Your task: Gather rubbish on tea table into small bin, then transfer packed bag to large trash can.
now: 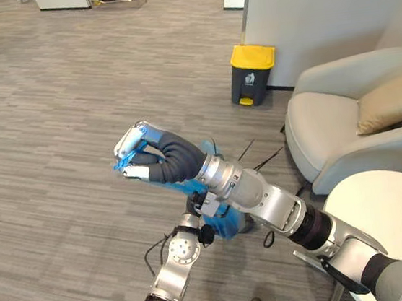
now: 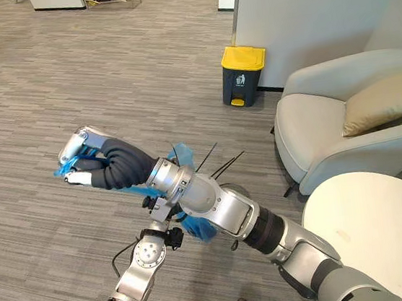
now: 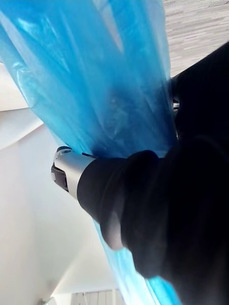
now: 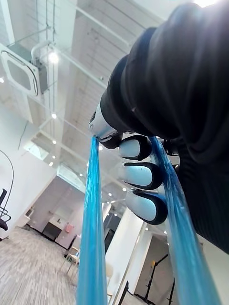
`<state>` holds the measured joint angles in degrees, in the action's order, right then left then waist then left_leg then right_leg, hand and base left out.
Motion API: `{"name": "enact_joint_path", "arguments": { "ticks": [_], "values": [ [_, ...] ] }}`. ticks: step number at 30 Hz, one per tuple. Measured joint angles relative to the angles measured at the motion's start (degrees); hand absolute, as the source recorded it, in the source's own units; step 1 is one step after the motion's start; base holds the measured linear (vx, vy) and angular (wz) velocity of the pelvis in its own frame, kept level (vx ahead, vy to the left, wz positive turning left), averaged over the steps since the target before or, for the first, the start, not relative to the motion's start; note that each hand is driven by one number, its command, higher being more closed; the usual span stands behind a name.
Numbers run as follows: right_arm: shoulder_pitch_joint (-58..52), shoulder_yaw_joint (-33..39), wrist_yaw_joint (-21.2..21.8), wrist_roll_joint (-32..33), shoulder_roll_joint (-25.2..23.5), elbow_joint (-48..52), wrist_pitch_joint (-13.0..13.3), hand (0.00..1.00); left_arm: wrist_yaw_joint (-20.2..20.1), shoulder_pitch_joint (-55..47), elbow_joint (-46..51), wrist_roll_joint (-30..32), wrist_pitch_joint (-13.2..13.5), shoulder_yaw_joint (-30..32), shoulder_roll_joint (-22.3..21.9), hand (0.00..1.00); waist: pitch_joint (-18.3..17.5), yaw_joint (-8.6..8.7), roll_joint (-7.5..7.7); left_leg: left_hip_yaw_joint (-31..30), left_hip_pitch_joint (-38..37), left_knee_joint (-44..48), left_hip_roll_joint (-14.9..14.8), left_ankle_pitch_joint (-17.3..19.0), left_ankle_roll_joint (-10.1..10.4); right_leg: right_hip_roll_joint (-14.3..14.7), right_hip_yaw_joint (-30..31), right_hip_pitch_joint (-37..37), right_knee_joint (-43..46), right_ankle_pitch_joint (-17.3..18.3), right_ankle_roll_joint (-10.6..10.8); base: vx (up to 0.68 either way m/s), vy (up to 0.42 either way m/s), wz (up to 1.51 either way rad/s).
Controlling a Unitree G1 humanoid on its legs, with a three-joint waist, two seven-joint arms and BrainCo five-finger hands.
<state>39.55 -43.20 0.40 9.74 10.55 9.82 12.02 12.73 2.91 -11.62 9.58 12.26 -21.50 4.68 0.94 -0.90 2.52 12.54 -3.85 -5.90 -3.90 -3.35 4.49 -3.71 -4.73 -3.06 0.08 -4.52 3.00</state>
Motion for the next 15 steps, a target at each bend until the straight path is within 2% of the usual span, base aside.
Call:
{"name": "enact_joint_path", "arguments": {
  "ticks": [2, 7, 11, 15],
  "values": [
    [-2.1, 0.2, 0.7, 0.8, 0.0, 0.0, 0.1, 0.00, -0.1, -0.6, -0.2, -0.1, -0.2, 0.7, -0.1, 1.00, -0.1, 0.10, -0.08, 0.1, 0.0, 0.0, 0.0, -0.1, 0.0, 0.0, 0.1, -0.1, 0.0, 0.0, 0.0, -0.04, -0.009, -0.04],
    [-16.0, 2.4, 3.8, 1.1, 2.9, 0.2, 0.4, 0.00, -0.4, -5.1, -0.4, -2.4, -0.8, 4.9, -0.1, 1.00, -0.7, 0.10, -0.07, 0.0, 0.0, 0.0, 0.1, -0.2, 0.0, -0.1, 0.1, 0.0, -0.1, 0.0, 0.0, 0.00, 0.000, 0.00],
    [-29.6, 9.1, 5.6, -1.7, 9.5, 0.2, 0.4, 0.00, -1.0, -9.5, -0.5, -4.3, -0.8, 11.1, 0.1, 1.00, -0.8, 0.10, -0.05, -0.1, 0.0, 0.0, 0.3, -0.3, 0.0, -0.2, 0.0, 0.0, 0.0, 0.1, 0.1, 0.00, 0.000, 0.00],
    [-37.7, 14.4, 7.2, -3.5, 14.4, -0.1, 0.5, 0.00, -1.5, -11.2, -2.7, -5.1, -0.8, 14.6, 0.8, 1.00, -0.8, 0.18, -0.07, -0.2, 0.1, 0.0, 0.2, -0.3, 0.0, -0.3, 0.1, 0.0, -0.2, 0.2, 0.2, 0.00, 0.000, 0.00]
  ]
}}
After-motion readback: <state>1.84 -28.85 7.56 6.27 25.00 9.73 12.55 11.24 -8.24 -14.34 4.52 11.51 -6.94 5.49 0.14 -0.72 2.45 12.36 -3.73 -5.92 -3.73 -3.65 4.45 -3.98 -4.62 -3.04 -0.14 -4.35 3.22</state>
